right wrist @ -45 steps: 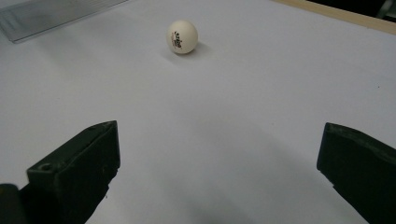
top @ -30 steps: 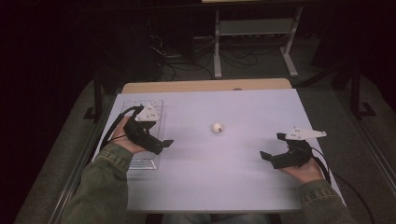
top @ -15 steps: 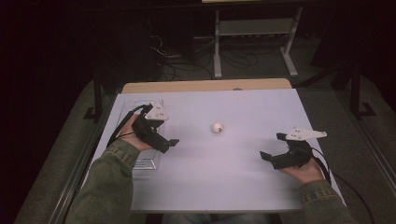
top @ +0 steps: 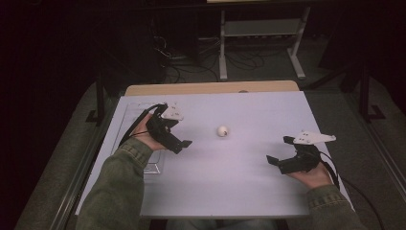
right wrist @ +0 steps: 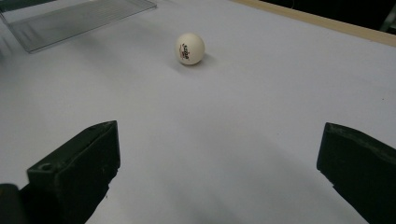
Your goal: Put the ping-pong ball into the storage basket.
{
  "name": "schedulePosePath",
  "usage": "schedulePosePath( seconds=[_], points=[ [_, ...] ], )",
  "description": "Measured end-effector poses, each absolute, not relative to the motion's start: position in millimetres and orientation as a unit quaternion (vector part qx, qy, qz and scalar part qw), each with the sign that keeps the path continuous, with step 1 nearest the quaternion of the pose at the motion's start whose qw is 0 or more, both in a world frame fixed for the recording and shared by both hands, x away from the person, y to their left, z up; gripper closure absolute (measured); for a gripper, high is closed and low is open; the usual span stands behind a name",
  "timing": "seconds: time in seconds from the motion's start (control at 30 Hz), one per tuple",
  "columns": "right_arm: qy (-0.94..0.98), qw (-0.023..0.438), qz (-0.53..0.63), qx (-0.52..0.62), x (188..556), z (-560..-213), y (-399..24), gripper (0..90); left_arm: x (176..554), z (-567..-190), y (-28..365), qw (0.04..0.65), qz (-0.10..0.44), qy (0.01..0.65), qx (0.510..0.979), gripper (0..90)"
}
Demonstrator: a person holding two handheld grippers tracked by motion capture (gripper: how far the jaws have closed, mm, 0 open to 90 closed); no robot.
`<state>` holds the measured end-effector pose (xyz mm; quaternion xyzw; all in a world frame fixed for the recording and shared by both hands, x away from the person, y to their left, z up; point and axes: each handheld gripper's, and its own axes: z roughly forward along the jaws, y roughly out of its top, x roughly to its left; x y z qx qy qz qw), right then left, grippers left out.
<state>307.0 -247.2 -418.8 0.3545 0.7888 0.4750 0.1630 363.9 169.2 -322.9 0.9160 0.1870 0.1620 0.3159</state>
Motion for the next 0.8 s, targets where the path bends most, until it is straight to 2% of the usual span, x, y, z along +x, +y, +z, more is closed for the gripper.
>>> schedulePosePath(
  seconds=[0.8],
  points=[
    [0.787, 0.16, 0.48, 0.354, 307, -418, -248, 0.0, 385, -330, 136, 0.305, 0.147, 0.173, 0.925, 0.0]
  ],
)
